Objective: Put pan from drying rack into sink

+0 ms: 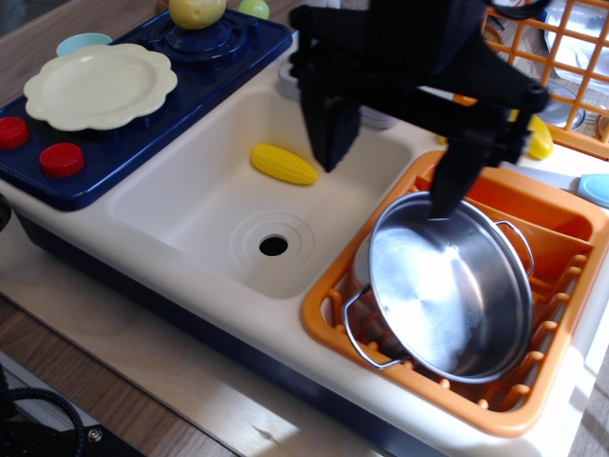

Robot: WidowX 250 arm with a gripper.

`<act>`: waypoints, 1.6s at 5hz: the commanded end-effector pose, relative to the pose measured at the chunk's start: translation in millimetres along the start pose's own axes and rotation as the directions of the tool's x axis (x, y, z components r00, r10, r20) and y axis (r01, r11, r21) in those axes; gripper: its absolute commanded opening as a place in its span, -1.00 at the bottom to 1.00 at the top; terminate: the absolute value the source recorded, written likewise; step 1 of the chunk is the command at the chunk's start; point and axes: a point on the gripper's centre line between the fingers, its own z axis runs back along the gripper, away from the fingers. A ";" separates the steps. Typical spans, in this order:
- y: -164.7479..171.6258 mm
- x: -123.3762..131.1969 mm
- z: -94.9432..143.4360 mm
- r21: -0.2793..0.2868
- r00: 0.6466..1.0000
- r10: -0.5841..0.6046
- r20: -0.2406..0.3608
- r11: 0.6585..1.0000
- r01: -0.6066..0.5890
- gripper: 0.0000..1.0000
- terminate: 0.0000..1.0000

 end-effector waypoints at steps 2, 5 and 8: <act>3.2 -6.5 -28.7 -0.050 0.994 0.008 0.109 0.999 -0.003 1.00 -1.00; -1.5 -4.6 -40.7 -0.052 0.992 0.018 0.128 0.999 -0.012 -1.00 -1.00; 11.7 13.5 -5.4 -0.059 0.998 -0.020 0.066 0.998 0.024 -1.00 -1.00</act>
